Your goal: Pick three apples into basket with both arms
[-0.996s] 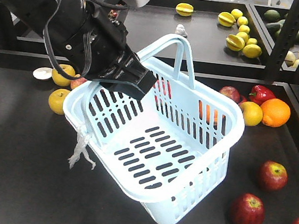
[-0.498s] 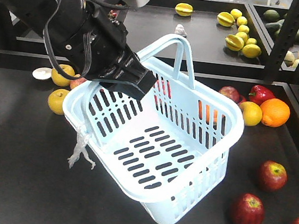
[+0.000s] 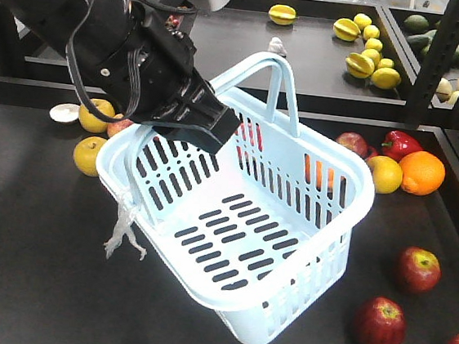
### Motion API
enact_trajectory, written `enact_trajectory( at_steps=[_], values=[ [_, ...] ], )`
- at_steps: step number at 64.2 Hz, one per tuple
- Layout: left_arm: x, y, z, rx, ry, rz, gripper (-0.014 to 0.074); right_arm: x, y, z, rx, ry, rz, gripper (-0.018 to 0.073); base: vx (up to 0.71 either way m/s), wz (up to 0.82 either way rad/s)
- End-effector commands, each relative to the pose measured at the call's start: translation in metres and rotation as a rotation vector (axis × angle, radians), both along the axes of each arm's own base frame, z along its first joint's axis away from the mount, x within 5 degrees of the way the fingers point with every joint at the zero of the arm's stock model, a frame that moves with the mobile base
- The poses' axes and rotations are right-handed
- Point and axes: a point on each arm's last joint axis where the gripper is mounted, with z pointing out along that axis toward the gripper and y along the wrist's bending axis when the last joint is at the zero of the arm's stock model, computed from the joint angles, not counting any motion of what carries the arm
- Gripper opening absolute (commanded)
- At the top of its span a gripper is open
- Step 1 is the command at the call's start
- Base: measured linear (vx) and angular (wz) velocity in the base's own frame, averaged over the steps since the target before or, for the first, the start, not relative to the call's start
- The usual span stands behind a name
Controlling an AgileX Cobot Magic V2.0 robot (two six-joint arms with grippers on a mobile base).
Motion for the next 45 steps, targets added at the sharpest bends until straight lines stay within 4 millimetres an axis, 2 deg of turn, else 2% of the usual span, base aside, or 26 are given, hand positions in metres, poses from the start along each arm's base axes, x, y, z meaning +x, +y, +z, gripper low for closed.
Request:
enact_trajectory(
  at_steps=[1,45],
  values=[
    [-0.0122,0.004,0.023,-0.086,-0.05,0.0,-0.0007,-0.0001,0.0002,0.0041,-0.018,-0.073,0.0,-0.0004,0.0,0.0],
    [-0.0122,0.004,0.023,-0.086,-0.05,0.0,-0.0007,-0.0001,0.0002,0.0041,-0.018,-0.073,0.0,-0.0004,0.0,0.0]
  ],
)
